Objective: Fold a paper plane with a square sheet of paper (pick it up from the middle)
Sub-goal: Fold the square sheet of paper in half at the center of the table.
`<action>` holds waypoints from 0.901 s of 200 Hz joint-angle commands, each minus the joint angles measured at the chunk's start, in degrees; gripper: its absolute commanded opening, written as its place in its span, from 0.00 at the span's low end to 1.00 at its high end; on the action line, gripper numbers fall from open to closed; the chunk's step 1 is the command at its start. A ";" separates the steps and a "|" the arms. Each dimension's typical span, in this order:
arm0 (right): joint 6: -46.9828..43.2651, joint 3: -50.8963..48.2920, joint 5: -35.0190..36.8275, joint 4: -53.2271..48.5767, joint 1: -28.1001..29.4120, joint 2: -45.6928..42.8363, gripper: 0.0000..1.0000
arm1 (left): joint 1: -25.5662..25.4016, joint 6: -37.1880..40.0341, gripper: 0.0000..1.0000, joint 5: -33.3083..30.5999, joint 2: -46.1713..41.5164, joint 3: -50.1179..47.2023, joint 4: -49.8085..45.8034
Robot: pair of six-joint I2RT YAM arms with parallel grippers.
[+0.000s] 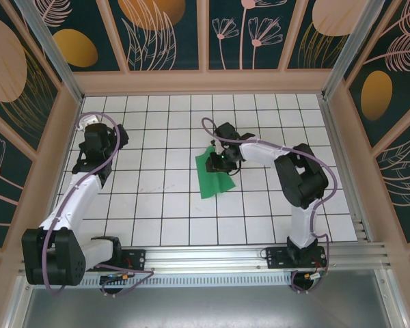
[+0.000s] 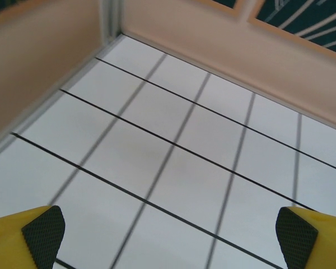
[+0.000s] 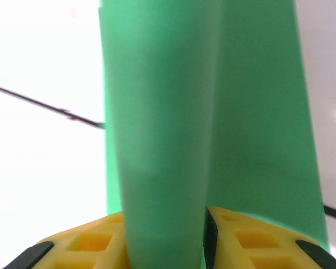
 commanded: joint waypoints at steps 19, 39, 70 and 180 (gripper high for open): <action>11.14 -6.25 -23.48 22.96 -2.84 -5.25 0.36 | 0.19 -9.46 0.99 21.99 3.06 -1.13 5.55; 12.75 -8.47 -25.14 25.95 -4.48 -5.06 0.36 | 0.10 -13.33 0.98 29.35 4.42 -3.26 10.11; 11.63 -8.97 -21.85 21.66 -7.34 -2.46 0.36 | 0.01 -19.22 0.99 34.11 6.89 -6.45 14.02; 4.43 -6.37 -5.37 8.16 -10.77 -0.63 0.64 | -9.11 -25.17 0.99 36.58 14.65 -6.22 16.01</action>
